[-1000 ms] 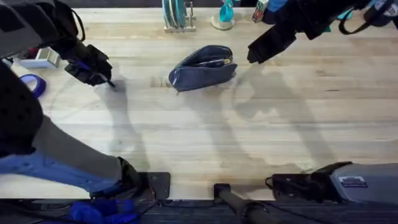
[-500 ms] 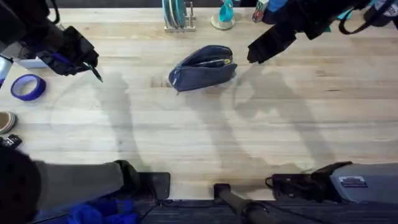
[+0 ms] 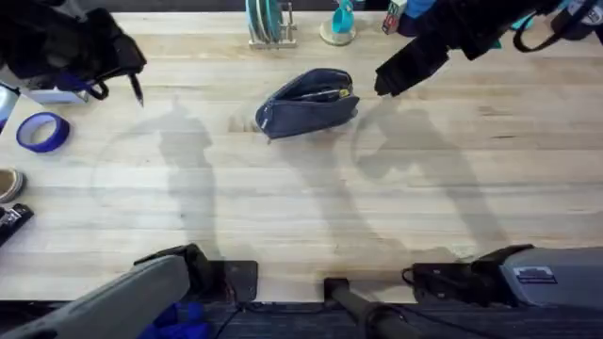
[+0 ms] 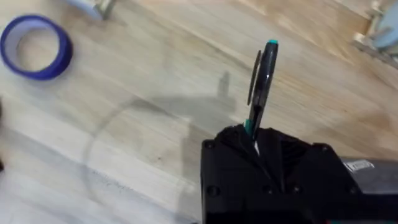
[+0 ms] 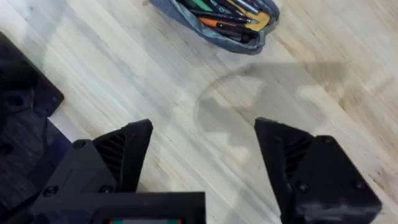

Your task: Unzip the bag, pick up the pens from the table one at a time and place them inside, then zip the bag closed.

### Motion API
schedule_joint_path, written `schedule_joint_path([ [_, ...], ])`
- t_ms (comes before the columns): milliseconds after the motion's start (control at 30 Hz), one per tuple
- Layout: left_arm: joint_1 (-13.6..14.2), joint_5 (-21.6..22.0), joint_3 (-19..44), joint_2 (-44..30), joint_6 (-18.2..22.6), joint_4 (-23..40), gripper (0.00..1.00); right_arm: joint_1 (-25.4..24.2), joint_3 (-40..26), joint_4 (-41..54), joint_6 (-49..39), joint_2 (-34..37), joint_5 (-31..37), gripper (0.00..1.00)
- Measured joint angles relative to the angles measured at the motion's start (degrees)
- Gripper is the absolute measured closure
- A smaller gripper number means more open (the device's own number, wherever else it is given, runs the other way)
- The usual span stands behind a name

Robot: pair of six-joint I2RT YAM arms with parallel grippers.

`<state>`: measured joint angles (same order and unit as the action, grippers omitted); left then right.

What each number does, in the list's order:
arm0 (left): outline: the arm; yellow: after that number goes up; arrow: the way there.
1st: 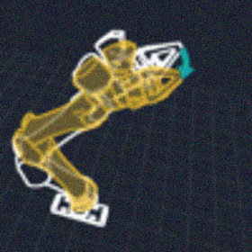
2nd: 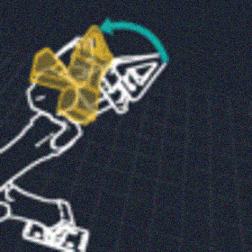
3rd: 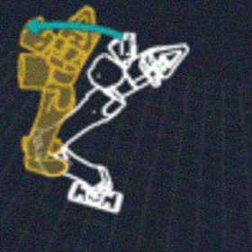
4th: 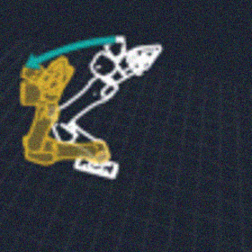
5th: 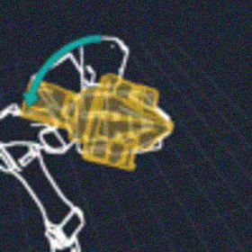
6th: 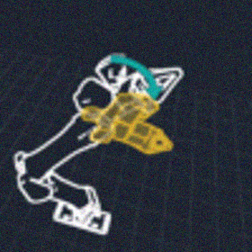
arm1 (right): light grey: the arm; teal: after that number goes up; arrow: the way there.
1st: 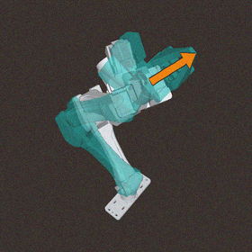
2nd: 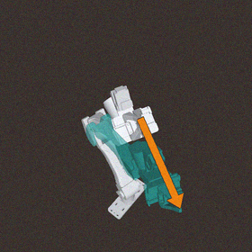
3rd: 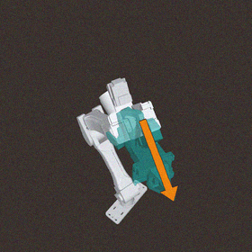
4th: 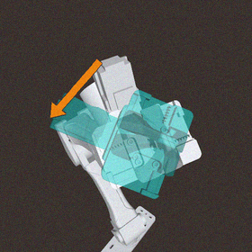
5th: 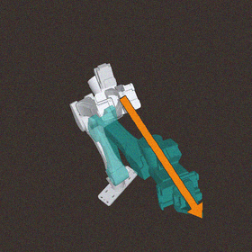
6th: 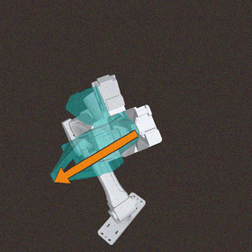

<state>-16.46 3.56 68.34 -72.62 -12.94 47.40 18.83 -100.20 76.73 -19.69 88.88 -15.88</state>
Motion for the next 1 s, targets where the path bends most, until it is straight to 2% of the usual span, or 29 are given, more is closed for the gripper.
schedule_joint_path([
  [233, 7.3, -1.01, 1.09, 1.38, 4.48, 2.94, 0.96, -0.02, 0.0, 0.0, 0.0, 0.0, 0.0, 0.005],
  [467, 15.4, -1.01, 8.33, 1.34, 8.68, 5.09, 0.96, -0.02, 0.0, 0.0, 0.0, 0.0, 0.0, 0.005],
  [700, 22.84, -1.61, 12.45, 1.34, 11.56, 5.53, 0.96, 0.0, 0.0, 0.0, 0.0, 0.0, 0.0, 0.005],
  [867, 27.0, -3.12, 13.54, 1.34, 13.59, 4.67, 0.96, -0.02, 0.0, 0.02, -0.01, 0.0, 0.01, 0.005],
  [1000, 28.86, -6.25, 13.68, 1.34, 15.63, 2.58, 0.96, 0.0, 0.0, -0.02, -0.02, 0.0, 0.0, 0.005],
])
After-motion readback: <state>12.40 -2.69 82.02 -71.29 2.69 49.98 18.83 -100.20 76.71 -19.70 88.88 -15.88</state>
